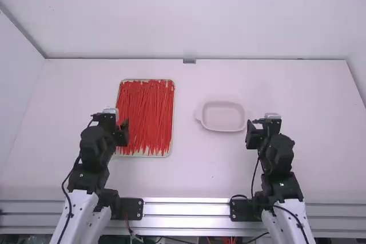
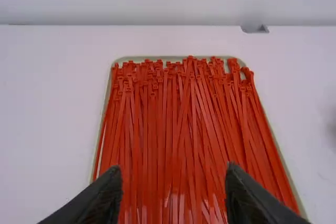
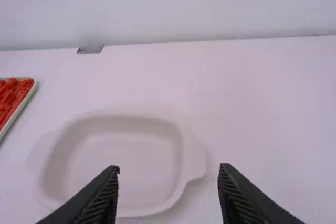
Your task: Fasten the cable tie
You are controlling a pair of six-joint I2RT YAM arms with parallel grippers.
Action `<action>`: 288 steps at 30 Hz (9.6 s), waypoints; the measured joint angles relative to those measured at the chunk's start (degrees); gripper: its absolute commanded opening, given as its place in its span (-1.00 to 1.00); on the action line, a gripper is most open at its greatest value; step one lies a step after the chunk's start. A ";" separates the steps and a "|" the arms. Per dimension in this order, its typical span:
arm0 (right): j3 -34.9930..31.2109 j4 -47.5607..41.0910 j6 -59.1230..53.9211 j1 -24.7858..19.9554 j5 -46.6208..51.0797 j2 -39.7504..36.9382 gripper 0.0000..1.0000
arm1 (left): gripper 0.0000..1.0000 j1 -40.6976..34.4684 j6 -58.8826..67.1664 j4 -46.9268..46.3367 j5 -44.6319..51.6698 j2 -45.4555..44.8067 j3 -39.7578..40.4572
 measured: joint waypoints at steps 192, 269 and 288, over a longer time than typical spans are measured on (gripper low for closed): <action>16.33 1.42 2.32 12.09 3.39 30.14 0.98 | -0.96 -12.44 -8.35 1.05 0.85 93.26 63.91; 16.35 36.28 11.37 14.16 -37.35 30.73 0.98 | -0.97 -12.44 -10.67 32.87 14.38 24.57 17.62; 18.80 55.95 18.58 21.94 -30.29 49.22 0.96 | -0.96 -15.30 -18.10 47.67 28.50 32.22 19.76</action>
